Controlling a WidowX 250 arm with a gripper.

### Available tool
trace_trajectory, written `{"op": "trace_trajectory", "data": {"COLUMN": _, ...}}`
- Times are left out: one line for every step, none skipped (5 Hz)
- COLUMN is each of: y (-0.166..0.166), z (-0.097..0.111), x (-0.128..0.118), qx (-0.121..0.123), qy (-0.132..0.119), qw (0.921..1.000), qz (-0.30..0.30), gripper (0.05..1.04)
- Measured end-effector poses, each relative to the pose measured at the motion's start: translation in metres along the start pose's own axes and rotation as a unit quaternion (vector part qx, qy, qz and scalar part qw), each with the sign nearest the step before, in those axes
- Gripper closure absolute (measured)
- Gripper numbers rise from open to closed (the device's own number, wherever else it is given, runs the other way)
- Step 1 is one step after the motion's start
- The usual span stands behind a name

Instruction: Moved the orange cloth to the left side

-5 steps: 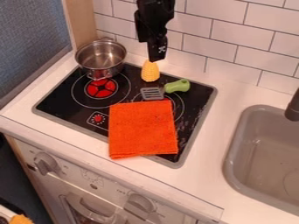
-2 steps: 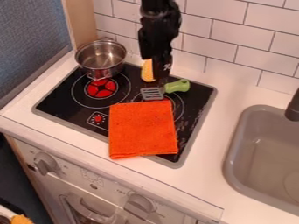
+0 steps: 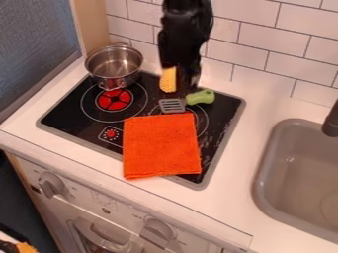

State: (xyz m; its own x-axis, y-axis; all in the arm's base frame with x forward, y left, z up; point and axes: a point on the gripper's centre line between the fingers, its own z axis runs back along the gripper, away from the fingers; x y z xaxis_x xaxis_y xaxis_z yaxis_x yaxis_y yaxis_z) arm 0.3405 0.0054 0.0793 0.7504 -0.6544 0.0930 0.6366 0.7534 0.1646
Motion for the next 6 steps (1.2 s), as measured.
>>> {"op": "trace_trajectory", "data": {"y": -0.022, "z": -0.013, "x": -0.023, "qx": -0.009, "qy": 0.022, "qw": 0.9994, "qz": -0.024, "gripper": 0.082}}
{"op": "trace_trajectory", "data": {"y": -0.039, "z": -0.028, "x": -0.036, "qx": -0.023, "qy": 0.022, "qw": 0.9989, "qz": -0.034, "gripper": 0.082}}
{"op": "trace_trajectory", "data": {"y": -0.044, "z": -0.035, "x": -0.037, "qx": -0.021, "qy": 0.012, "qw": 0.9985, "qz": -0.049, "gripper": 0.082}}
{"op": "trace_trajectory", "data": {"y": -0.046, "z": -0.052, "x": -0.034, "qx": -0.019, "qy": 0.013, "qw": 0.9976, "qz": -0.065, "gripper": 0.082}}
{"op": "trace_trajectory", "data": {"y": -0.044, "z": -0.059, "x": -0.030, "qx": -0.016, "qy": -0.007, "qw": 0.9979, "qz": -0.063, "gripper": 0.082}}
{"op": "trace_trajectory", "data": {"y": -0.040, "z": -0.062, "x": -0.031, "qx": -0.016, "qy": -0.020, "qw": 0.9984, "qz": -0.050, "gripper": 0.082}}
